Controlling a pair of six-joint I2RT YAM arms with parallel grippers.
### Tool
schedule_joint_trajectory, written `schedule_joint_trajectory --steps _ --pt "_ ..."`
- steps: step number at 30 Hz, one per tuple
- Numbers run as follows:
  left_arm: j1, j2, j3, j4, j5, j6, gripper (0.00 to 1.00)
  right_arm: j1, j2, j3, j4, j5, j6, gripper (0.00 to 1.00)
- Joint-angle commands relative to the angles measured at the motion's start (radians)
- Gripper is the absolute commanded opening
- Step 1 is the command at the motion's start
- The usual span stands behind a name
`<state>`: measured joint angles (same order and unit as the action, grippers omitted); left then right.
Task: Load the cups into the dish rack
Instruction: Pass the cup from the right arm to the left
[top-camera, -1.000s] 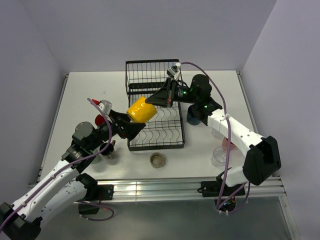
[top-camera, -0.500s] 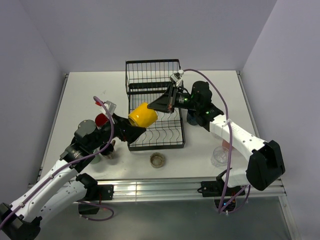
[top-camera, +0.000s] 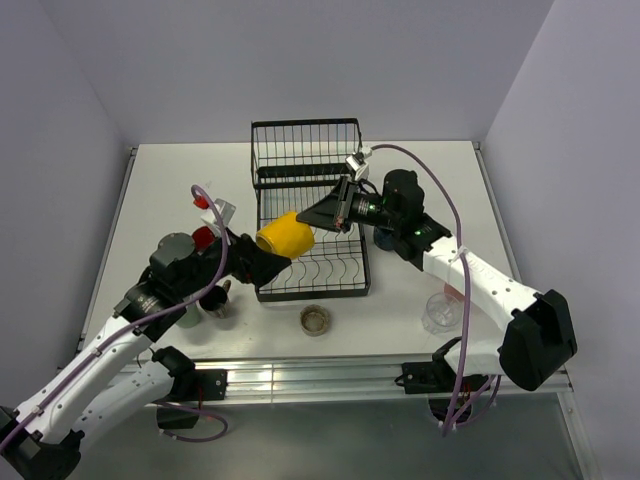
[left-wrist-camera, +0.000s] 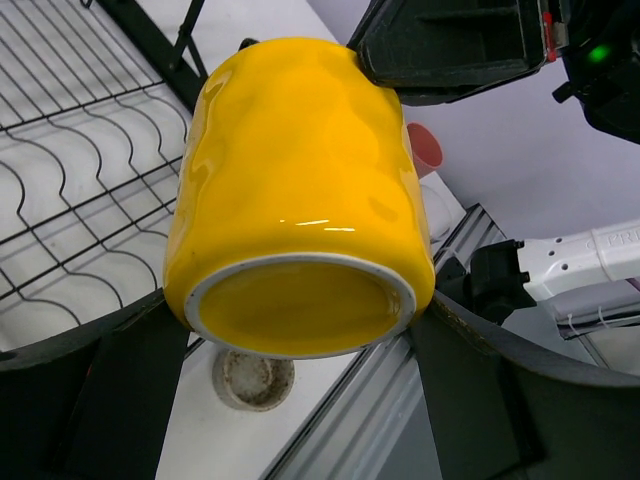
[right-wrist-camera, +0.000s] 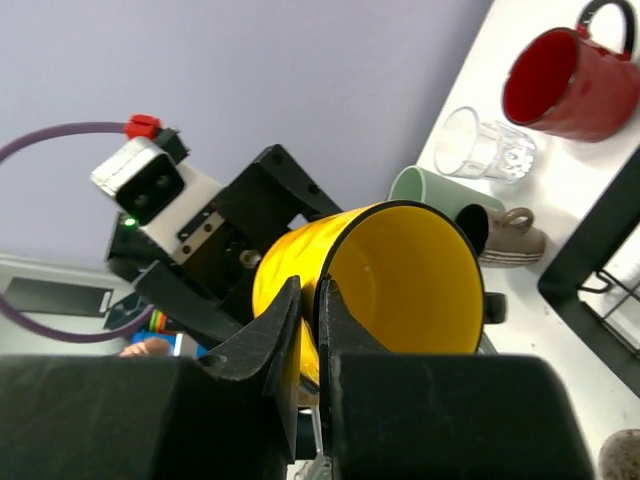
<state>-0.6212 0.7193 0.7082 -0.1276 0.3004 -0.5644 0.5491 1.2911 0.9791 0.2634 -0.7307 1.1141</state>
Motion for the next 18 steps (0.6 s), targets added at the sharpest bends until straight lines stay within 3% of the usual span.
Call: schedule_joint_trajectory --steps 1,18 --pt "0.012 -0.012 0.111 0.045 -0.115 0.008 0.00 0.005 -0.023 -0.031 -0.101 0.059 -0.097 0.11" --pt "0.012 0.112 0.235 -0.179 -0.156 0.011 0.00 0.011 -0.012 -0.060 -0.204 0.252 -0.188 0.19"
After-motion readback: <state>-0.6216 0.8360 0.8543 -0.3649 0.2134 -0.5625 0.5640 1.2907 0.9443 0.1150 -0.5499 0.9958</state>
